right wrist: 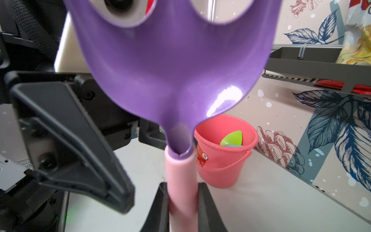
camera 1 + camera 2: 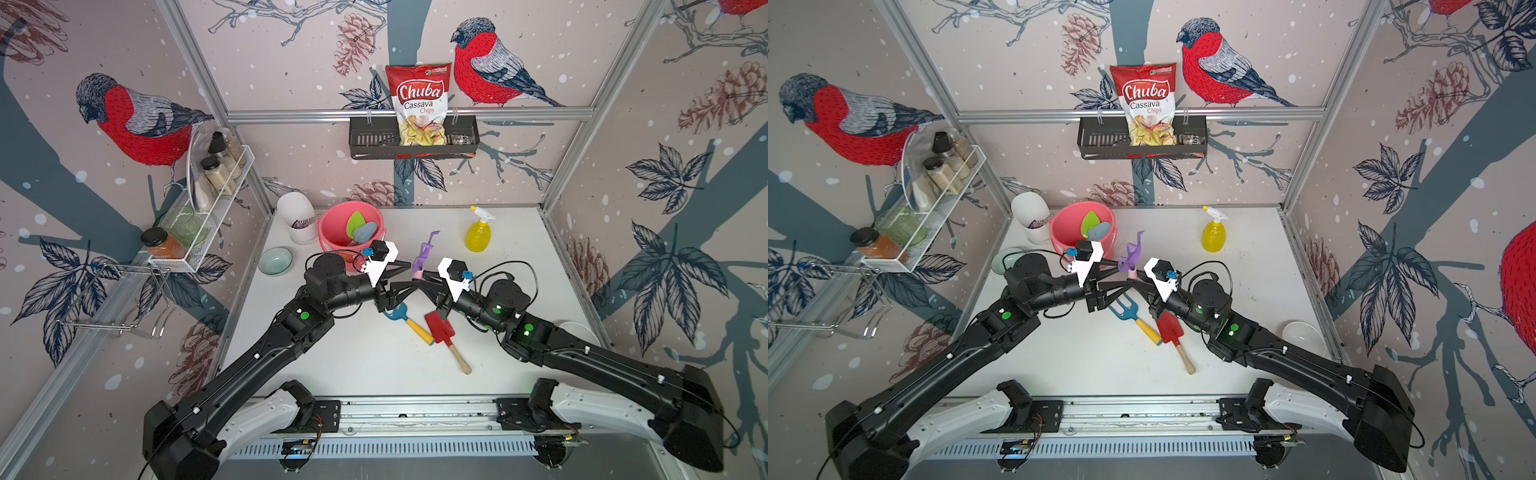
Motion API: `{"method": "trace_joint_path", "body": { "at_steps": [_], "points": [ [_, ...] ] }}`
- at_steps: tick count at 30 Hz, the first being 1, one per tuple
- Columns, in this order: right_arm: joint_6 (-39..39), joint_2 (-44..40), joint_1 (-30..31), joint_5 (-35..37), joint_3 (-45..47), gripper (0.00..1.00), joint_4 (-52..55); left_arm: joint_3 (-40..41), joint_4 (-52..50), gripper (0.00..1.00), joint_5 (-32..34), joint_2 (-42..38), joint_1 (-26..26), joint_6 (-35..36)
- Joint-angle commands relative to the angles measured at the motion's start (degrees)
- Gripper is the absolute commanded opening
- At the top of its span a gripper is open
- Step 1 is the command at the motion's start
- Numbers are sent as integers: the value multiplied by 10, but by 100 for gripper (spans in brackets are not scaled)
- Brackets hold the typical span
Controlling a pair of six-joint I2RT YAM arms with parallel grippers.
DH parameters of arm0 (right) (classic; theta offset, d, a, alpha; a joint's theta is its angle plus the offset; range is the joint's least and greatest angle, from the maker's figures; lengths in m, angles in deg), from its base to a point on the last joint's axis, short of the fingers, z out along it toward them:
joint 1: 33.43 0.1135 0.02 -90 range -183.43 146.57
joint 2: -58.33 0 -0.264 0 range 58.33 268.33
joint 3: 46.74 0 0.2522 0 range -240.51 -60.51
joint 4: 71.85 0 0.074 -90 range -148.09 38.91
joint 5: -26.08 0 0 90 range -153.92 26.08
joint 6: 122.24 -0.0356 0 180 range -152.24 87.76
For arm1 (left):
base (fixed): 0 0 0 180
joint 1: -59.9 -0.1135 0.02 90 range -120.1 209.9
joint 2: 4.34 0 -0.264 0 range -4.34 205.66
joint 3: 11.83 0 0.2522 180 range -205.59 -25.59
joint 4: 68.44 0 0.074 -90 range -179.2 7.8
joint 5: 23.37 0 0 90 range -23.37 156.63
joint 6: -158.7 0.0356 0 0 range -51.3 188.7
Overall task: Organize the gardening tools
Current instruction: Pick up the gardening tool from the center of the board.
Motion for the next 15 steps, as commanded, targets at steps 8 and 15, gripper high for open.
{"method": "trace_joint_path", "body": {
  "at_steps": [8, 15],
  "points": [
    [-5, 8, 8, -12, -10, 0, -31, -15, 33, 43, -4, 16, 1, 13],
    [-6, 15, 10, -17, -12, 0, -32, -16, 35, 25, -5, 18, 3, 11]
  ]
}}
